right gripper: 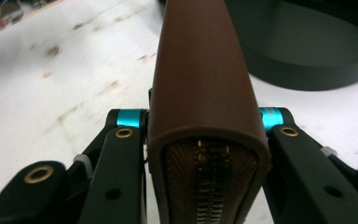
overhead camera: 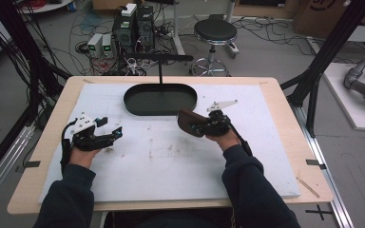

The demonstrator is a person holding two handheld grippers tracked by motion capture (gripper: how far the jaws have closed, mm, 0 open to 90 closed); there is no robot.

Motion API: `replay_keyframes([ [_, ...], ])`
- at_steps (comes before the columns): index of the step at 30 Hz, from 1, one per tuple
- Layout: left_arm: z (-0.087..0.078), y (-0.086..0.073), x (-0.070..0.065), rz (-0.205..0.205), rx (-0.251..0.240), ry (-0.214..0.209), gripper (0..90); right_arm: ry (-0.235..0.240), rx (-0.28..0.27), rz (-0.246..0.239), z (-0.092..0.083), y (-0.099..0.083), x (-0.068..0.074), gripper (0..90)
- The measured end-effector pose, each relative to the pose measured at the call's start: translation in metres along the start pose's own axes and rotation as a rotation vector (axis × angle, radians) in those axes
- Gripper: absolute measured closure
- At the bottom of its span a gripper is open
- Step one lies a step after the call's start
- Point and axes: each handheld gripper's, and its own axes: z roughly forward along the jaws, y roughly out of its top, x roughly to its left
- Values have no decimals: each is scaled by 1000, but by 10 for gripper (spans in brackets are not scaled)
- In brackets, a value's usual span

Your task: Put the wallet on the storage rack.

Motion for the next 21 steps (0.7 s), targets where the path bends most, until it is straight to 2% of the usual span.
replay_keyframes([
  [2, 0, 0, 0, 1, 0, -1, 269, -9, 6, 18, 0, 4, -5, 647],
  [3, 0, 0, 1, -2, -1, -1, 269, -24, -14, 34, 1, 13, -13, 648],
  [4, 0, 0, 1, -2, -1, -1, 268, -18, -17, 45, 2, 18, -16, 647],
  [7, 0, -1, 2, -6, 5, 2, 268, -31, -25, 35, 10, 38, -24, 646],
  [8, 0, -1, 2, -6, 5, 2, 268, -31, -25, 35, 10, 38, -24, 646],
  [9, 0, -1, 2, -8, 6, 4, 268, -43, -22, 34, 18, 53, -29, 645],
  [13, 1, -1, 2, -9, 4, 4, 269, -73, -19, 28, 38, 72, -38, 645],
  [17, 1, -1, 3, -12, 7, 4, 269, -93, -9, 44, 63, 81, -46, 645],
  [18, 1, -1, 3, -11, 8, 4, 269, -93, -9, 44, 63, 81, -46, 645],
  [19, 1, -2, 3, -13, 6, 3, 269, -106, -4, 54, 75, 81, -48, 645],
  [21, 1, -2, 3, -13, 6, 3, 269, -111, -1, 77, 88, 81, -50, 645],
])
